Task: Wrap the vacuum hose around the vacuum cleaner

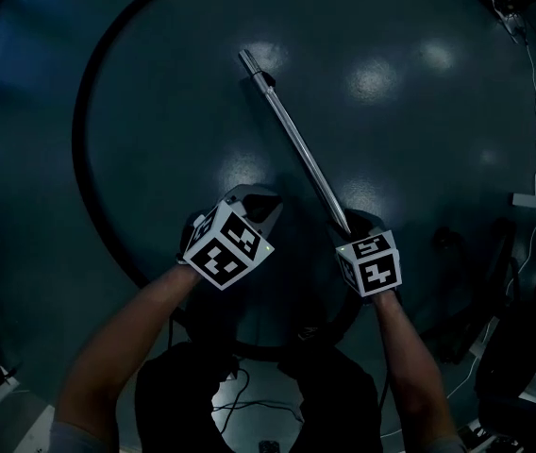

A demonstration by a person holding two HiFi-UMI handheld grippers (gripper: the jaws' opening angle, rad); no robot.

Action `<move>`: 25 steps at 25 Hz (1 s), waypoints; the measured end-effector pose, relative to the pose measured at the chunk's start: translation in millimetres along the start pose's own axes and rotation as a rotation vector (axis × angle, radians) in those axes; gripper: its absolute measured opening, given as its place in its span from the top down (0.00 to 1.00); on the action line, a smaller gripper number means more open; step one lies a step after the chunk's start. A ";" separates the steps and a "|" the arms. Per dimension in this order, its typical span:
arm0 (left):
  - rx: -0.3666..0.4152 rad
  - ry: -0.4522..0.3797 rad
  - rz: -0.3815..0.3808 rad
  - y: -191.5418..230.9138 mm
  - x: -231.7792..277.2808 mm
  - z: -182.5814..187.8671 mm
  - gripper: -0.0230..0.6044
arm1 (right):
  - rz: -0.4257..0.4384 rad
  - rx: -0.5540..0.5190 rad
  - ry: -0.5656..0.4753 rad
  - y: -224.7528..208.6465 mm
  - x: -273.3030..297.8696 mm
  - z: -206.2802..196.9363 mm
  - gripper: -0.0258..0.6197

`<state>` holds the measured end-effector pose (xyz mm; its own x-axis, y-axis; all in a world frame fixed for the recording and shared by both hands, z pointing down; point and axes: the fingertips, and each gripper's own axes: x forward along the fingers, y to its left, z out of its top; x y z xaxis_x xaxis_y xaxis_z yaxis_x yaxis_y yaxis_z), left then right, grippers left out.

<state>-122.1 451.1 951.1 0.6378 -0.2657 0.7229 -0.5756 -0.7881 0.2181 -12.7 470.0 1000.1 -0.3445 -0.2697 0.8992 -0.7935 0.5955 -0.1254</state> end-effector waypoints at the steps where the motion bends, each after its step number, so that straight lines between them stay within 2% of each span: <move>1: 0.007 0.003 0.002 -6.3 -9.9 5.8 0.95 | 0.011 -0.015 -0.001 6.3 -13.3 4.8 0.69; 5: 0.010 0.013 0.008 -20.1 -52.1 30.8 0.95 | 0.044 -0.084 -0.013 28.2 -61.5 35.5 0.69; 8: 0.046 0.009 0.048 -20.3 -90.2 47.3 0.94 | 0.062 -0.142 -0.022 48.7 -94.3 60.0 0.69; 12: 0.097 0.001 0.077 -21.6 -147.7 77.5 0.74 | 0.086 -0.226 -0.036 79.4 -144.8 97.7 0.69; 15: 0.161 0.011 0.069 -23.4 -188.3 104.6 0.62 | 0.109 -0.284 -0.033 101.6 -185.0 129.4 0.69; 18: 0.251 0.029 0.051 -36.0 -230.4 125.5 0.56 | 0.146 -0.357 -0.031 129.8 -228.2 155.2 0.69; 25: 0.398 0.066 0.025 -68.1 -317.0 177.4 0.53 | 0.202 -0.516 -0.031 189.7 -332.2 204.9 0.70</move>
<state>-194.3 490.5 590.8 0.5841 -0.2616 0.7683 -0.3392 -0.9387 -0.0618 -151.5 517.4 591.7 -0.4847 -0.1292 0.8651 -0.3643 0.9290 -0.0654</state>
